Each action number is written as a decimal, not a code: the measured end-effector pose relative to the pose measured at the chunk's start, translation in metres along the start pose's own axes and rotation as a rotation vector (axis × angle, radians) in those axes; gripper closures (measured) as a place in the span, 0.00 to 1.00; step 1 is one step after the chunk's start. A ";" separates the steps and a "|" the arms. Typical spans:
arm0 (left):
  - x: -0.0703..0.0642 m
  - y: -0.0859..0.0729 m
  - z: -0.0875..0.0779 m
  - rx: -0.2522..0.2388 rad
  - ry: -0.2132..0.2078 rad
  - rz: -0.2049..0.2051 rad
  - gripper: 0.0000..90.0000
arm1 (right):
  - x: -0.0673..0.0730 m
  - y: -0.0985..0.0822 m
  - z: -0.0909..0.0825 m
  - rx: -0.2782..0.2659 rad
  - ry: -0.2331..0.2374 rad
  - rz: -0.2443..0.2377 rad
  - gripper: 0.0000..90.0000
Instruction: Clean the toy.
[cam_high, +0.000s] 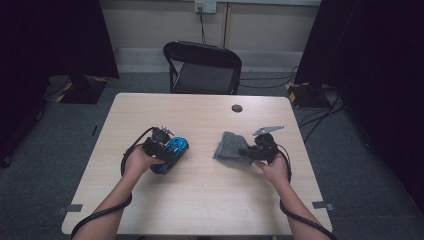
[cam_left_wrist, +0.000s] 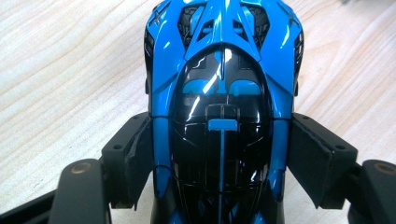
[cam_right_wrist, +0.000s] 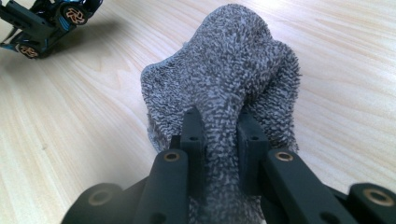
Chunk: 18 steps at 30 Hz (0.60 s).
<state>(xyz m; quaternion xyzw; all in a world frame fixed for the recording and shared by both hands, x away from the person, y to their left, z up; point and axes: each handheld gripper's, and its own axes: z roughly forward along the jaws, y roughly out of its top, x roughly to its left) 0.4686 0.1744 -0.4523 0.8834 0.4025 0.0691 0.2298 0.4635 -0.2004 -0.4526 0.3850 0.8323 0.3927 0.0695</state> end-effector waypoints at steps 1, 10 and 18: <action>0.000 0.000 0.001 -0.001 -0.004 -0.002 0.31 | -0.001 -0.001 0.001 -0.002 0.000 0.003 0.85; 0.002 -0.002 0.013 -0.006 -0.011 -0.011 0.31 | -0.008 -0.005 0.004 -0.001 -0.029 0.020 0.84; 0.002 0.003 0.023 -0.004 -0.012 -0.011 0.31 | -0.014 -0.009 0.010 0.000 -0.065 0.033 0.82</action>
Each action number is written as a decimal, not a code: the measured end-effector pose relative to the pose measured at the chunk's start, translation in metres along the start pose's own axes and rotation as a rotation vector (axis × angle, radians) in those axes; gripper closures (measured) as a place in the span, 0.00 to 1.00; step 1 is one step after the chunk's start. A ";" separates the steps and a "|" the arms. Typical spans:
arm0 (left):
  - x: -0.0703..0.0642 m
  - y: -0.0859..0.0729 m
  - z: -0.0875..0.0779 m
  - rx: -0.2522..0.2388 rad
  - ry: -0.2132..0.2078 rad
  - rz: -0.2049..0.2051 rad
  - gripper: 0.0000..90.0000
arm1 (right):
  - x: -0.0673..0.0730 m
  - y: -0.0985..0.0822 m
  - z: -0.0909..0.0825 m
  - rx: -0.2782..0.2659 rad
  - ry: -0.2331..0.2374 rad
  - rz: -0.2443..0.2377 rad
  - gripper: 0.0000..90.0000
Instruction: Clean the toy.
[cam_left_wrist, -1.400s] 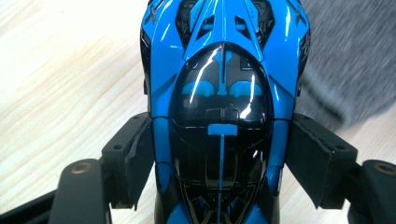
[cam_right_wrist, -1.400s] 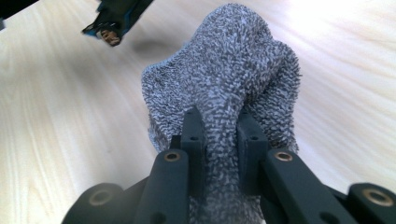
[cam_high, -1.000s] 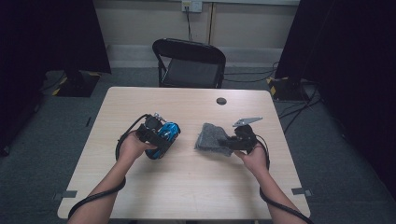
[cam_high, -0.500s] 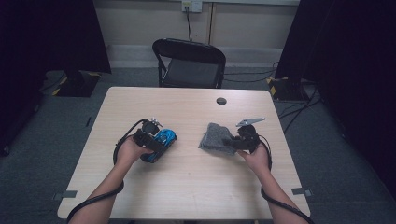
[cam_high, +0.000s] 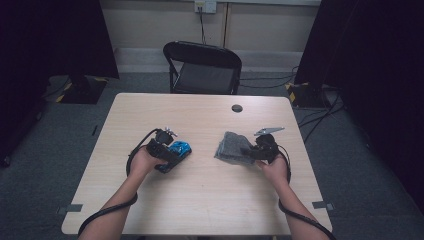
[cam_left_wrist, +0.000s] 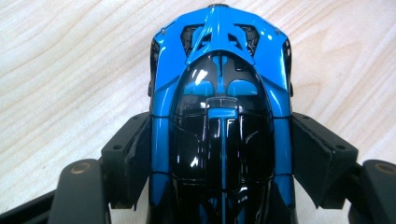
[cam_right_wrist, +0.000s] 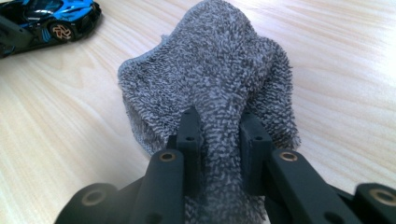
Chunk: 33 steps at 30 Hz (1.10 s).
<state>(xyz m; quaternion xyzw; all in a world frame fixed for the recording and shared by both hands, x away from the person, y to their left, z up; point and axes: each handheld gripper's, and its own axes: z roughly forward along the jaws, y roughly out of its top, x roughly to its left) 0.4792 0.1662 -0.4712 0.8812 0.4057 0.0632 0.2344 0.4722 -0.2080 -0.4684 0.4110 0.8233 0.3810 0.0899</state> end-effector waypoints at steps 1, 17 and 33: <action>0.000 0.001 0.000 -0.002 0.000 0.004 0.31 | -0.002 -0.001 0.001 -0.001 -0.002 0.002 0.82; -0.002 0.003 0.008 -0.049 0.006 0.071 0.29 | -0.005 -0.010 0.003 -0.014 -0.104 -0.010 0.57; -0.003 0.012 -0.010 -0.116 0.022 0.051 0.18 | -0.001 -0.009 -0.009 -0.053 -0.136 -0.031 0.33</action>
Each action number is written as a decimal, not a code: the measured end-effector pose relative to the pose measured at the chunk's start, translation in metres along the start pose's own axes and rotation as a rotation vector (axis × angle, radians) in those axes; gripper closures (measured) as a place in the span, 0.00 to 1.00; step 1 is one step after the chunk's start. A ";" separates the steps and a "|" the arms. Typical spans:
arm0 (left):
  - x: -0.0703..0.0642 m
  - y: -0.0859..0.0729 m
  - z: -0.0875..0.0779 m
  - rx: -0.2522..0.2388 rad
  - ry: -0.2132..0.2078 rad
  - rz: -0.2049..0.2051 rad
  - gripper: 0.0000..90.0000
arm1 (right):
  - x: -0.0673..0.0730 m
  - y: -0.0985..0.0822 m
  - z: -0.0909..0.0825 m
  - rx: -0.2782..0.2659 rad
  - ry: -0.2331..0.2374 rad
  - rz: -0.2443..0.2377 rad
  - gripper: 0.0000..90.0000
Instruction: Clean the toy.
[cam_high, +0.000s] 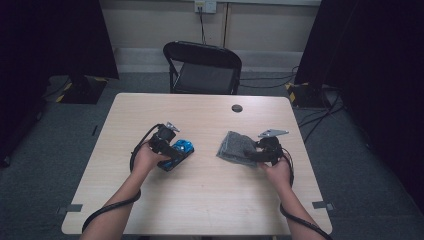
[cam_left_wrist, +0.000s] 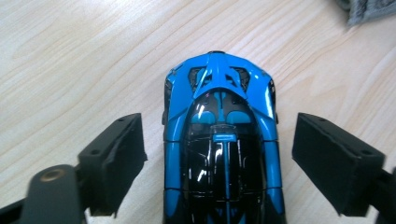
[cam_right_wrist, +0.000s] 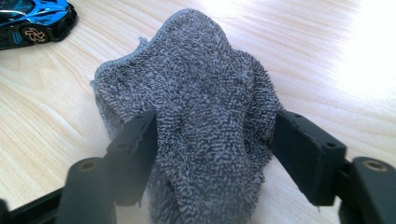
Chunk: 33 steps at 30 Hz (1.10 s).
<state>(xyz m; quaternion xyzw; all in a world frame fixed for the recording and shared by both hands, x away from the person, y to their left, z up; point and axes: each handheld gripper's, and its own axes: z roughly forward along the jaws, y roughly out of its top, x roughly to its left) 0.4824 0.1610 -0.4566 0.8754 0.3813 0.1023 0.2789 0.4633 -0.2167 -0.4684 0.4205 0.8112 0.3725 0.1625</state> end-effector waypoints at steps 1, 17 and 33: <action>0.000 0.000 -0.001 -0.004 0.007 0.004 0.17 | 0.000 0.000 0.000 0.004 -0.002 0.000 0.32; -0.003 -0.002 -0.017 -0.074 -0.014 0.031 0.07 | 0.002 0.002 -0.012 -0.009 0.004 -0.031 0.21; -0.023 -0.006 -0.029 -0.109 -0.081 0.040 0.11 | 0.016 0.009 -0.020 -0.026 0.039 -0.074 0.17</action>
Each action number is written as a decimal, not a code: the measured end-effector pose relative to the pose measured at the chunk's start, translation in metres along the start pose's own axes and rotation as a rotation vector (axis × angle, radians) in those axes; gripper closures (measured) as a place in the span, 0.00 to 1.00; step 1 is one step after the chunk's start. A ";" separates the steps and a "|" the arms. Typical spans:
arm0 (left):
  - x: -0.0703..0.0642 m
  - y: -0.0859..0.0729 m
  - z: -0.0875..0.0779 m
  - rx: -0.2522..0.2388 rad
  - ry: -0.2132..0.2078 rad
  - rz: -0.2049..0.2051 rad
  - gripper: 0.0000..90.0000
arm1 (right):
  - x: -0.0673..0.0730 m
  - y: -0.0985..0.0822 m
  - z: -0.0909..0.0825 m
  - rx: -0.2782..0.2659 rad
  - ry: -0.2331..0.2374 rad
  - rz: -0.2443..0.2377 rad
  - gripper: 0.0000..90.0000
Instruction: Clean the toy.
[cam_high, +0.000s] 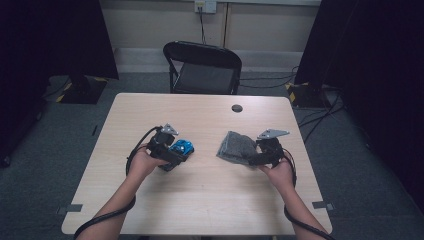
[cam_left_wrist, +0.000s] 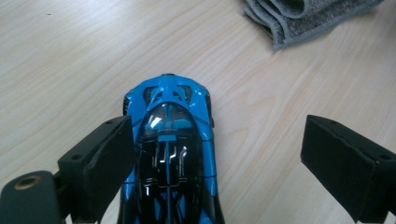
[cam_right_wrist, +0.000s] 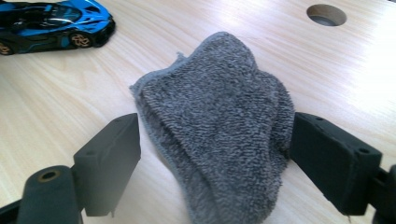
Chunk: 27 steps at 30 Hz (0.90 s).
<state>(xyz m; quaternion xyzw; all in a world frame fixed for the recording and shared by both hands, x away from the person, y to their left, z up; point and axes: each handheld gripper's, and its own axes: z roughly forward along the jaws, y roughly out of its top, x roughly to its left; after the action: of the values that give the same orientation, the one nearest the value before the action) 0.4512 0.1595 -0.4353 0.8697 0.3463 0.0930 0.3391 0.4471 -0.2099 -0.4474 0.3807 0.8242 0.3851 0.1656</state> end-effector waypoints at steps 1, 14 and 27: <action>-0.001 0.000 0.000 -0.002 0.000 0.003 0.11 | 0.001 0.000 -0.001 -0.001 0.006 -0.001 0.17; -0.020 -0.003 0.002 -0.003 -0.033 0.032 0.10 | 0.012 0.002 -0.008 -0.002 0.051 -0.050 0.16; -0.037 -0.011 0.004 -0.004 -0.068 0.061 0.11 | 0.030 -0.001 -0.011 -0.001 0.085 -0.104 0.15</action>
<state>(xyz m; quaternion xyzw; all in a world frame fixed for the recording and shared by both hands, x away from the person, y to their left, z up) 0.4196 0.1389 -0.4431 0.8818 0.3078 0.0741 0.3494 0.4209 -0.1929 -0.4404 0.3208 0.8490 0.3919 0.1505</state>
